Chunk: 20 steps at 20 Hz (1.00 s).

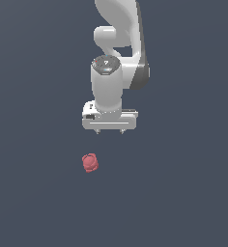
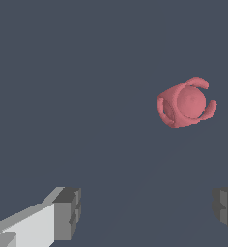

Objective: Pick up the object and move it to a goal position.

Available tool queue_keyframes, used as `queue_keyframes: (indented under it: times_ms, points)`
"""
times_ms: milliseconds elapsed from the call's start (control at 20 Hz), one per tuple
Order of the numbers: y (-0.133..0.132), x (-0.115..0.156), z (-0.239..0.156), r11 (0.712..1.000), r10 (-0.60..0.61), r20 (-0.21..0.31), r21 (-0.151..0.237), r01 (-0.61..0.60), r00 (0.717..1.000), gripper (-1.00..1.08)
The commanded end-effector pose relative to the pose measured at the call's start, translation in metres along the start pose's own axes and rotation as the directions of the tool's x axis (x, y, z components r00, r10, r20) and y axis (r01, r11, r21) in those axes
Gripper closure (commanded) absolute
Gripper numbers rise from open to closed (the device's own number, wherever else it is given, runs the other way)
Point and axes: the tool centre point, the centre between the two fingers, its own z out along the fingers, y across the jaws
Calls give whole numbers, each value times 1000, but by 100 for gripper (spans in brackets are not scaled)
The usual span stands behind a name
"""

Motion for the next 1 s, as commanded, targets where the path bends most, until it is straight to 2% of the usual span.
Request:
queue_keyframes:
  times_ms: [0, 450, 950]
  points:
    - [0, 0, 0, 1000, 0, 0, 0, 0, 1000, -92]
    - [3, 0, -14, 1000, 24, -9, -10, -24, 1000, -92]
    - [9, 9, -6, 1000, -13, -6, -12, 13, 1000, -92]
